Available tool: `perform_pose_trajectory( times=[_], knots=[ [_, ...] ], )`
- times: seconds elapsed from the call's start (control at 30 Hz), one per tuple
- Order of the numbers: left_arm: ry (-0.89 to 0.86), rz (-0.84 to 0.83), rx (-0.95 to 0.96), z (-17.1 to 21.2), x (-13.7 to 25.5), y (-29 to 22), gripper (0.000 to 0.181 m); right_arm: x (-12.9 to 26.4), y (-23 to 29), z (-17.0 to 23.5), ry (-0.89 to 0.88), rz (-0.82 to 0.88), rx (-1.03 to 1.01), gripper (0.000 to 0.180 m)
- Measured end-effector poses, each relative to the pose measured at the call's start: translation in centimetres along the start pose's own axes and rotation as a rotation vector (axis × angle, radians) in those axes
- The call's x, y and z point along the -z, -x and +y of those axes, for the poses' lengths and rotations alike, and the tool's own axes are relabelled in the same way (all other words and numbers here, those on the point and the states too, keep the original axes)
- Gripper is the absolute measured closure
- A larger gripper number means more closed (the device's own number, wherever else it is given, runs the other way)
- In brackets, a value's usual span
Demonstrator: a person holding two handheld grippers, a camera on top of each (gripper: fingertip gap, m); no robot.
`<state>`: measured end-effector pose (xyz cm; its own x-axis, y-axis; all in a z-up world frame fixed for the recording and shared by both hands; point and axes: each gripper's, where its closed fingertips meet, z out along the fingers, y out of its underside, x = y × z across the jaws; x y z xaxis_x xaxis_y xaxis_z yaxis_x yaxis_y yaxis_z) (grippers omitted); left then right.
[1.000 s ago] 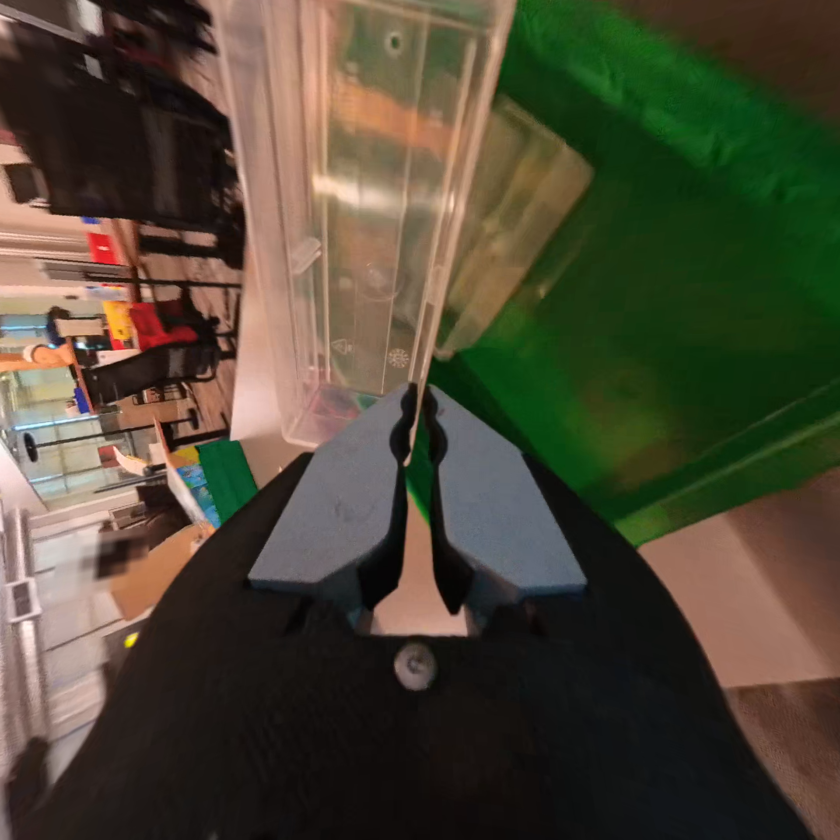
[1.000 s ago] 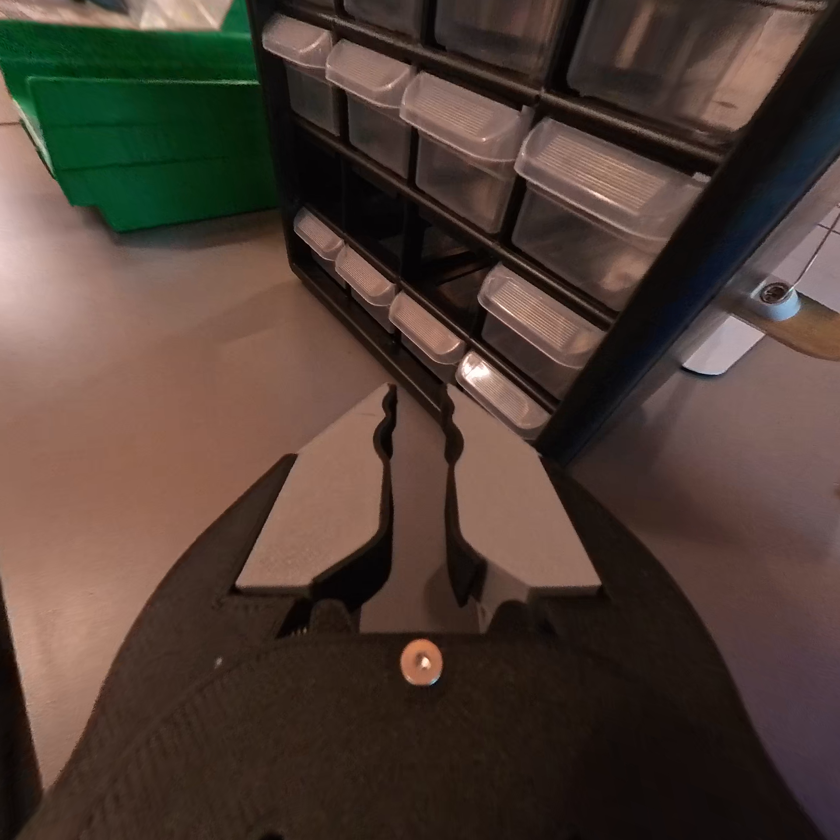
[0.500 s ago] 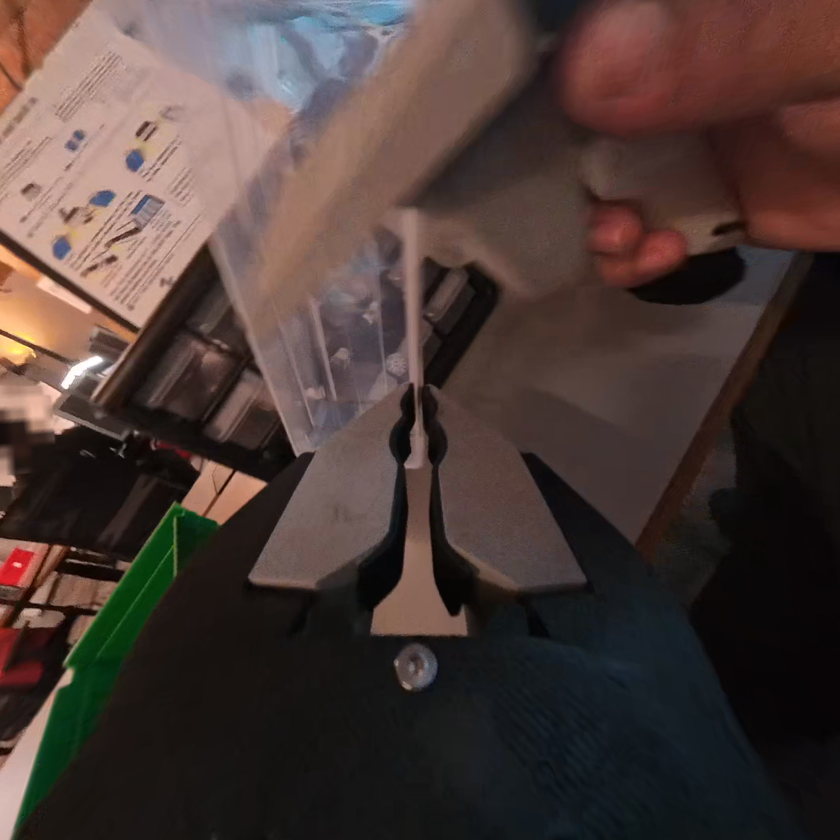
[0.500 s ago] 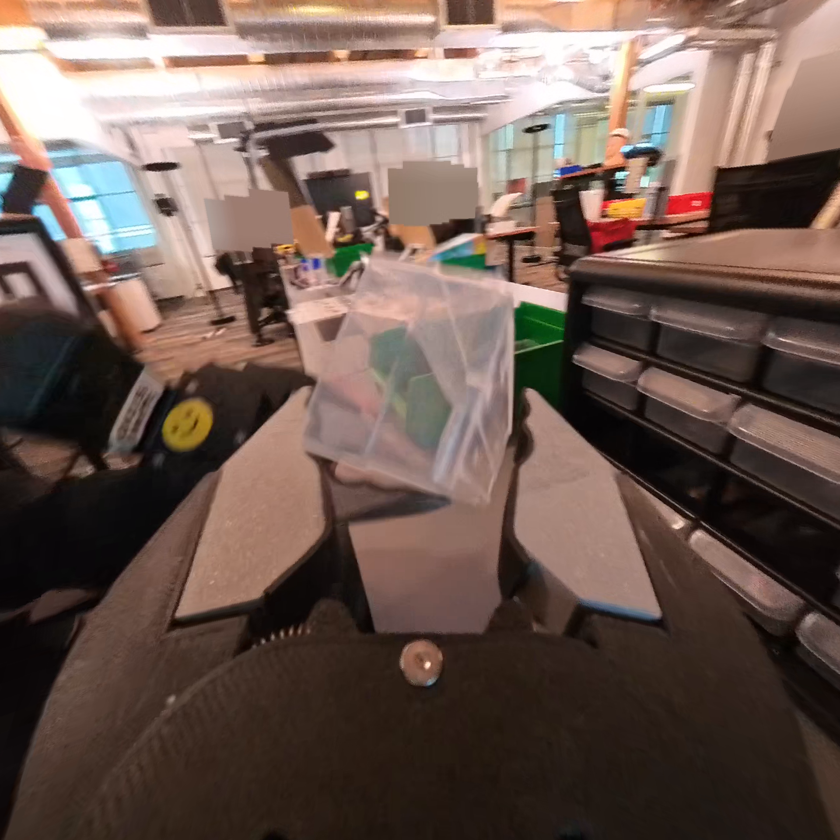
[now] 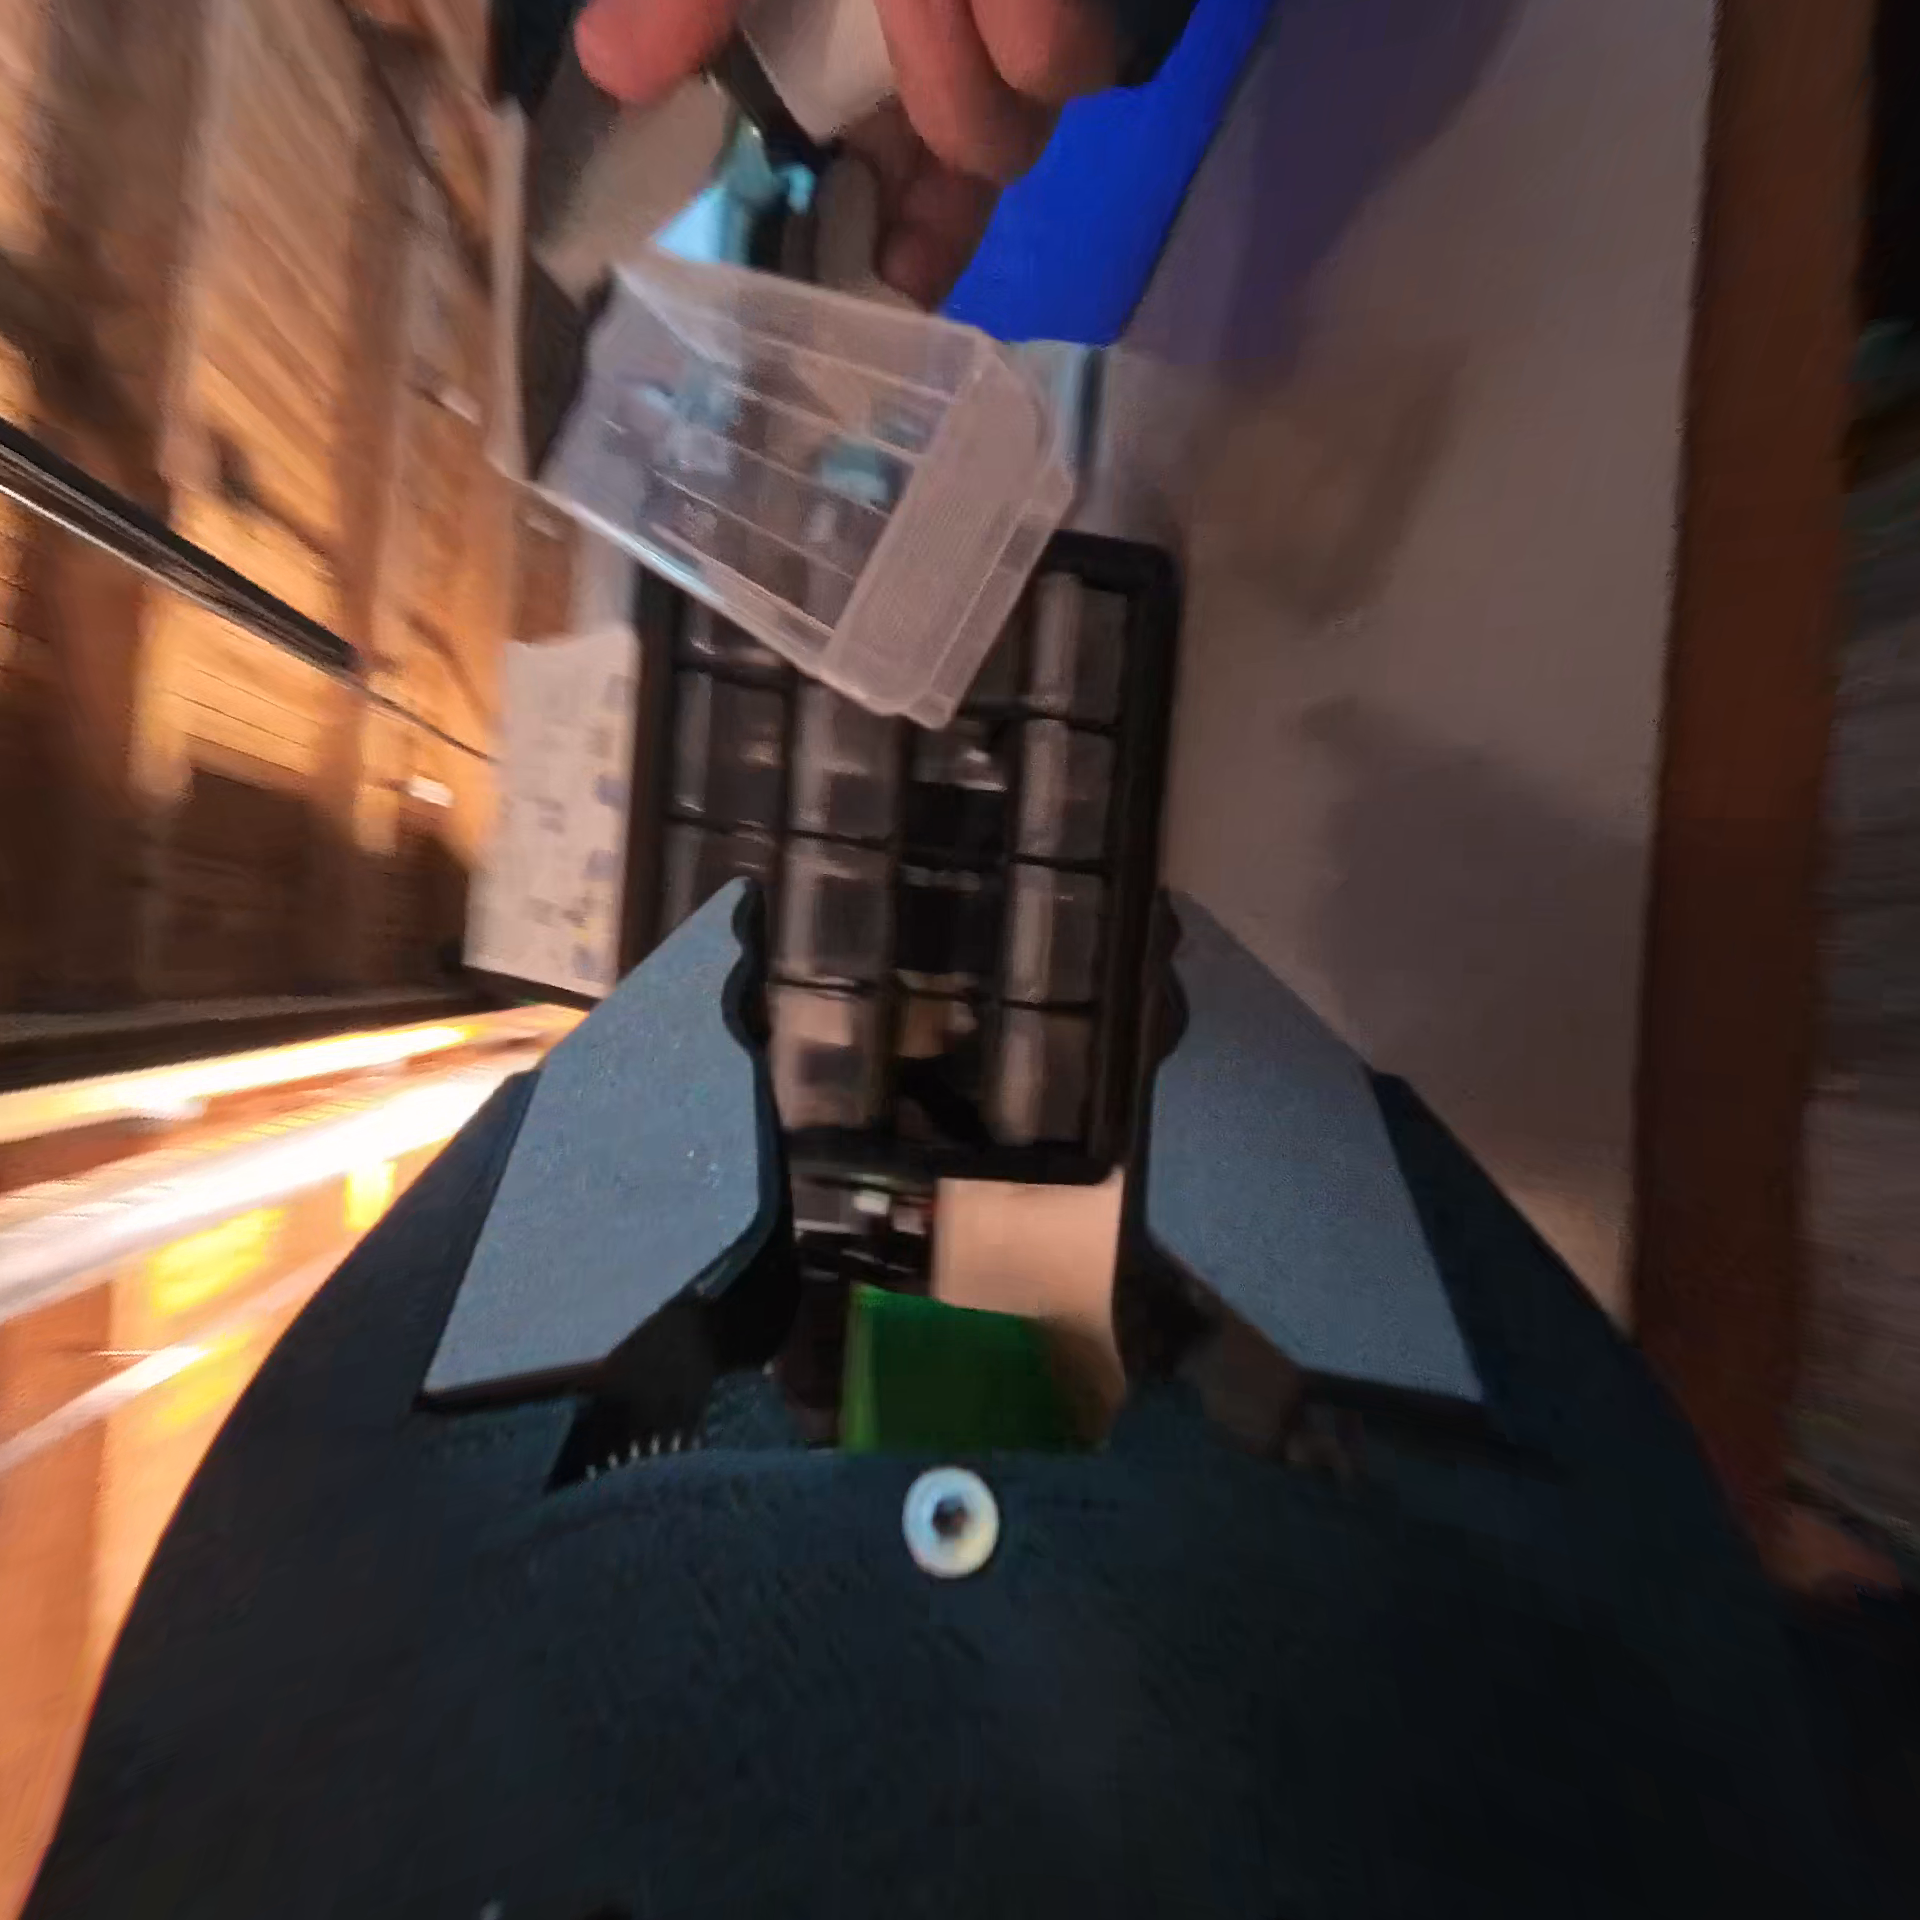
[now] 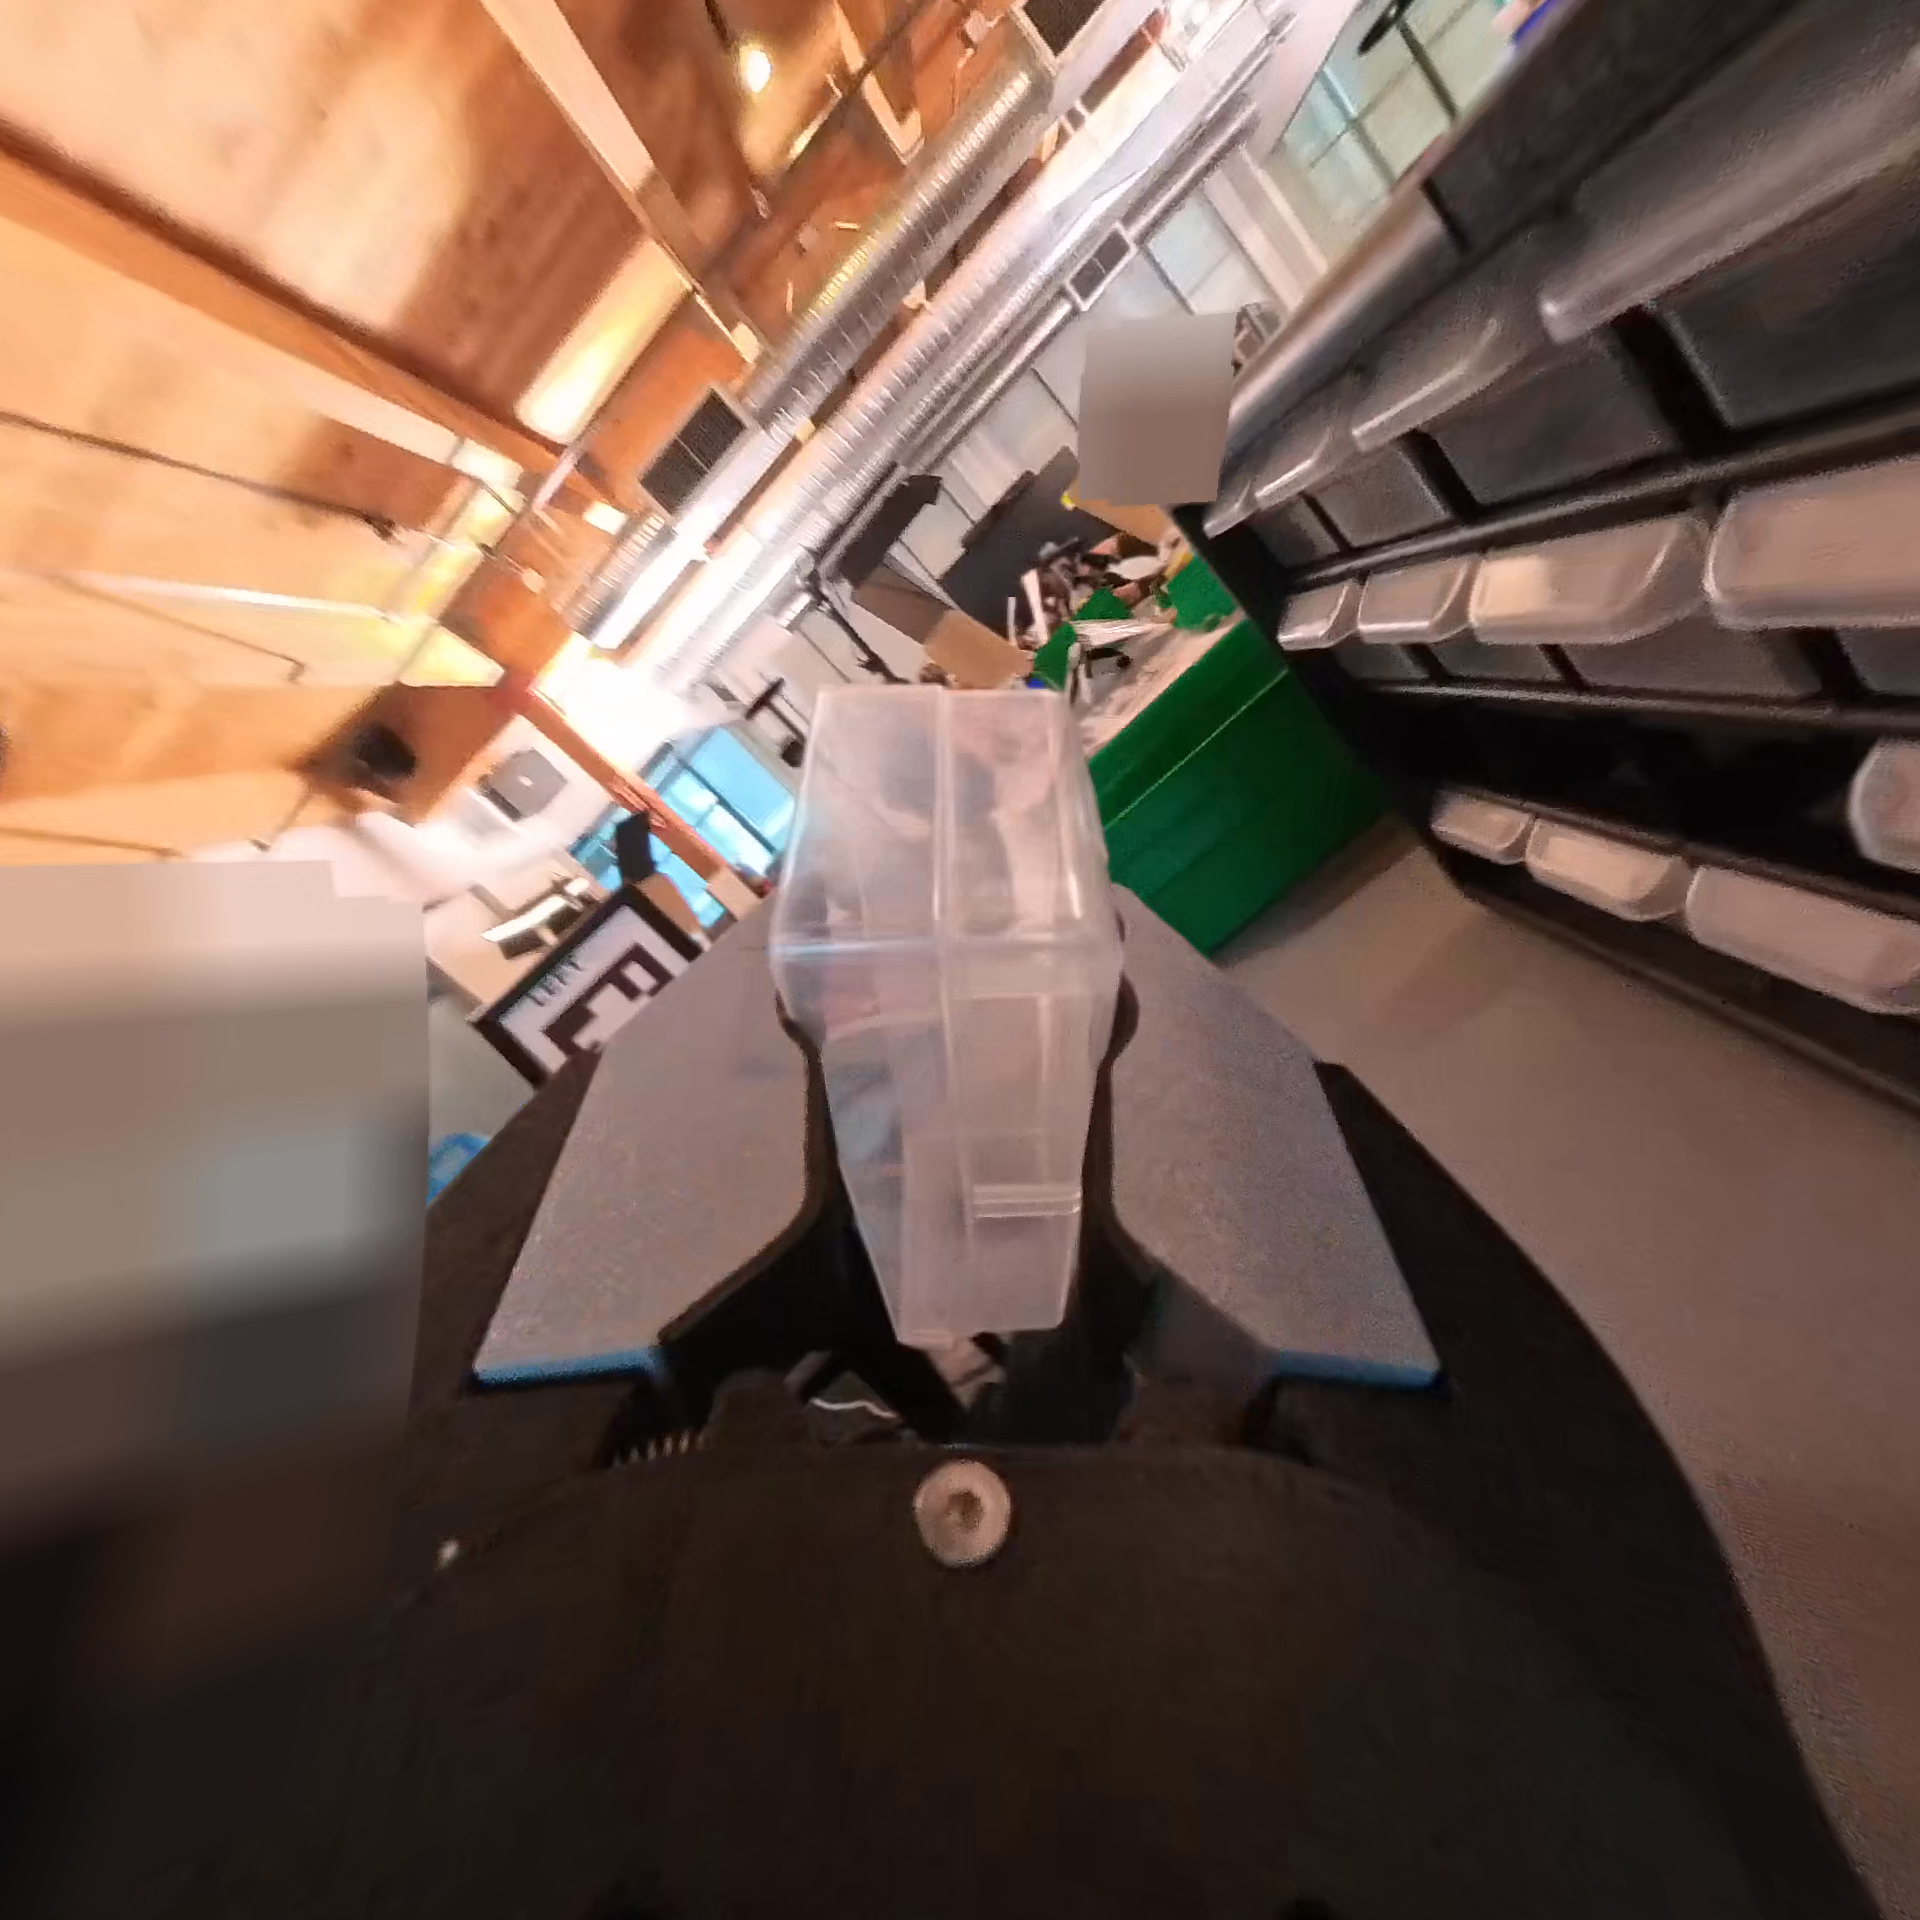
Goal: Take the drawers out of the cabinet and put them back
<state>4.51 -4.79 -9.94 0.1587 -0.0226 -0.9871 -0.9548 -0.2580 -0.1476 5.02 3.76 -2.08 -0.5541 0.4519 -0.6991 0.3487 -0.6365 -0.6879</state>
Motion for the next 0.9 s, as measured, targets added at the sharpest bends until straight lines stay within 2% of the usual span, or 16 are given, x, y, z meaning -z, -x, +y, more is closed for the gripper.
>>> perform_pose_trajectory(
  times=[0.03,0.1,0.3,0.37,0.47,0.67,0.77,0.9],
  knots=[
    [-0.031,-0.099,-0.088,-0.5,0.0,0.7,0.115,0.0,-0.1,0.1,-0.005,-0.011,-0.031,0.131],
    [-0.109,-0.291,-0.248,-2.2,0.5,2.0,0.13,-0.5,0.2,0.6,0.004,-0.053,-0.097,0.132],
    [-0.177,-0.427,-0.344,-4.2,1.1,2.6,0.131,-3.2,1.4,3.6,0.104,-0.197,-0.24,0.131],
    [-0.212,-0.373,-0.351,-4.8,1.3,1.7,0.131,-4.0,1.2,4.5,0.131,-0.209,-0.258,0.132],
    [-0.233,-0.36,-0.353,-5.3,1.5,1.1,0.134,-4.6,0.5,5.3,0.148,-0.196,-0.27,0.133],
    [-0.275,-0.324,-0.383,-6.0,1.3,-0.5,0.126,-5.6,-0.2,6.6,0.172,-0.188,-0.299,0.133],
    [-0.288,-0.305,-0.397,-6.5,1.4,-1.1,0.129,-5.9,0.0,7.0,0.181,-0.217,-0.328,0.133],
    [-0.301,-0.26,-0.329,-7.1,1.9,-0.8,0.132,-6.2,-0.1,7.4,0.187,-0.236,-0.344,0.131]
  ],
)
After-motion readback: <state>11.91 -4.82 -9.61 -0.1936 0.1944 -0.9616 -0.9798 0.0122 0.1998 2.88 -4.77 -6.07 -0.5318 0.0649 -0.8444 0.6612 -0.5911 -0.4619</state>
